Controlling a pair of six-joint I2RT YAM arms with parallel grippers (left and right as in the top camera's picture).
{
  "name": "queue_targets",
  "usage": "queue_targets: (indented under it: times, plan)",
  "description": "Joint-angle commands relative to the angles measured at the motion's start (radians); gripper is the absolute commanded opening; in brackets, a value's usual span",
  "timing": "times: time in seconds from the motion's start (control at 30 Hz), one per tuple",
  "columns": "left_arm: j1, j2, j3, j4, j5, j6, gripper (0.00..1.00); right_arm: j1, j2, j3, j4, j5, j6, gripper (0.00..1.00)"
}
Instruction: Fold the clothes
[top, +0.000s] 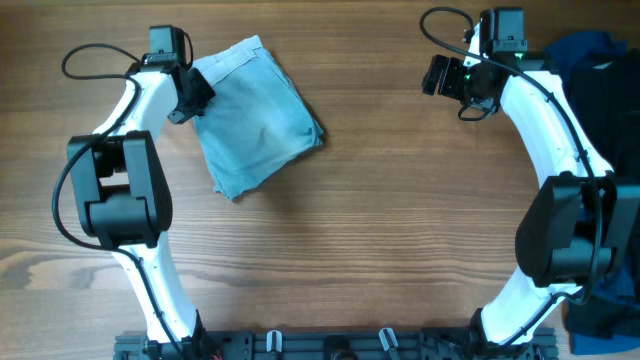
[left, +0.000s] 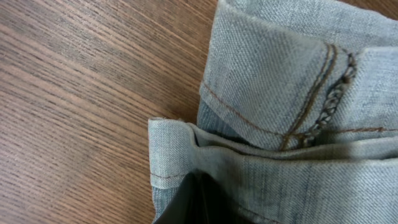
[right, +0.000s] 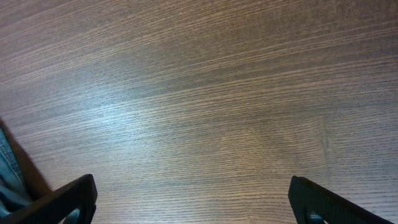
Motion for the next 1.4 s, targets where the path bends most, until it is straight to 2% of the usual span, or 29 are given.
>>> queue_targets:
  times: [0.0, 0.1, 0.23, 0.37, 0.53, 0.67, 0.93, 1.37]
  plan:
    - [-0.005, -0.044, 0.026, -0.024, -0.019, 0.02, 0.04, -0.001, -0.012, 0.014, 0.0, 0.011, -0.012, 1.0]
    - [-0.011, -0.175, 0.035, -0.04, 0.006, 0.008, 0.04, -0.001, -0.012, 0.014, 0.0, 0.011, -0.012, 1.0]
    - [-0.052, -0.327, 0.035, -0.055, 0.144, 0.007, 0.04, -0.001, -0.012, 0.014, 0.0, 0.011, -0.012, 1.0]
    - [-0.127, -0.373, 0.035, -0.121, 0.297, 0.008, 0.14, -0.001, -0.012, 0.014, 0.0, 0.011, -0.012, 1.0]
    - [-0.225, -0.329, 0.035, -0.261, 0.319, 0.009, 0.15, -0.001, -0.012, 0.014, 0.0, 0.011, -0.012, 1.0]
    - [-0.292, -0.271, 0.034, -0.311, 0.32, 0.013, 0.13, -0.001, -0.012, 0.014, 0.0, 0.011, -0.012, 1.0]
    - [-0.392, -0.151, 0.034, -0.278, 0.319, 0.015, 0.14, -0.001, -0.012, 0.014, 0.0, 0.011, -0.012, 1.0]
    - [-0.397, 0.026, 0.034, -0.192, 0.375, 0.012, 0.16, -0.001, -0.012, 0.014, 0.0, 0.011, -0.012, 1.0]
